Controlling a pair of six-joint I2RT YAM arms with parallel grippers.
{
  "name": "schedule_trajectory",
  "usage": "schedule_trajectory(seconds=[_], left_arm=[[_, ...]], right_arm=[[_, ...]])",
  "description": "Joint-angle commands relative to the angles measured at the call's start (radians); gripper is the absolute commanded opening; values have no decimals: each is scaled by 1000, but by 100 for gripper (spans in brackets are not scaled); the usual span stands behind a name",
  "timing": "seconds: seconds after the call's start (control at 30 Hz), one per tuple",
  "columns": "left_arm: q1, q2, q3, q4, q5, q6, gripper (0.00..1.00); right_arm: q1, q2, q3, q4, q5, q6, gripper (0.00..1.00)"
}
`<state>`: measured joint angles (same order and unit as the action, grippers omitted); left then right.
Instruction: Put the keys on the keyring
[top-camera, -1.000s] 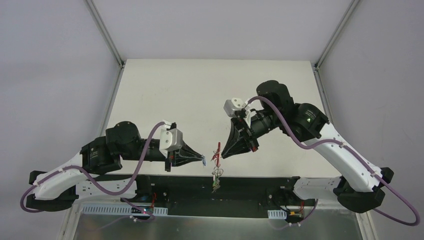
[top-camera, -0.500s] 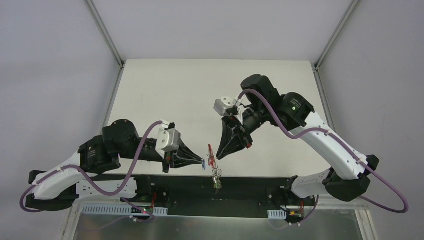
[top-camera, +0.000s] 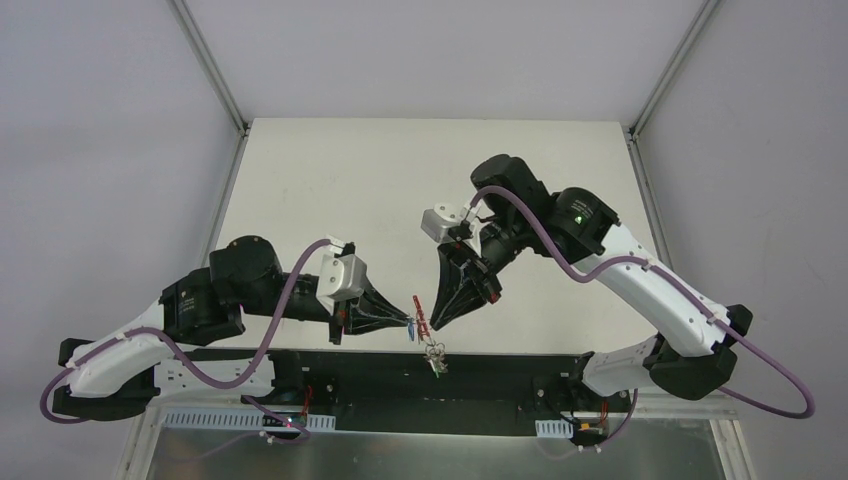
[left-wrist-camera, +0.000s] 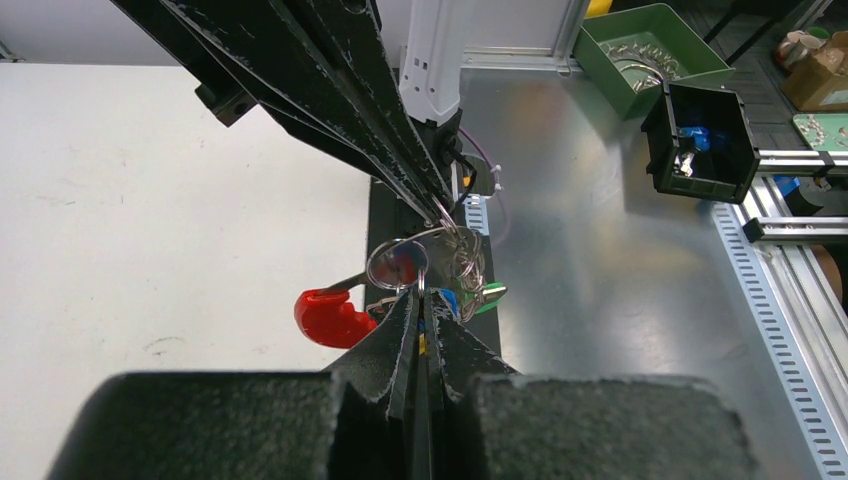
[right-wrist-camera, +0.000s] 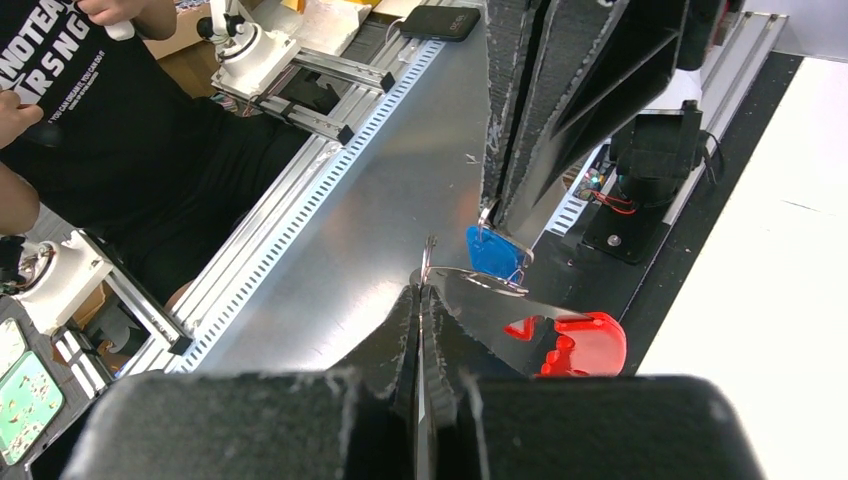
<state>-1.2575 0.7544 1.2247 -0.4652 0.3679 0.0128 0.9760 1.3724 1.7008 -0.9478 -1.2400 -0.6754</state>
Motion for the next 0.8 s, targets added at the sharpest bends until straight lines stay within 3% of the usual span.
schedule_trajectory(seconds=[0.0, 0.77], left_arm=[[-7, 6, 40, 31, 25, -8, 0], [-6, -18, 21, 45, 95, -5, 0]], right_arm=[[18, 9, 43, 35, -69, -31, 0], [37, 60, 82, 68, -67, -8, 0]])
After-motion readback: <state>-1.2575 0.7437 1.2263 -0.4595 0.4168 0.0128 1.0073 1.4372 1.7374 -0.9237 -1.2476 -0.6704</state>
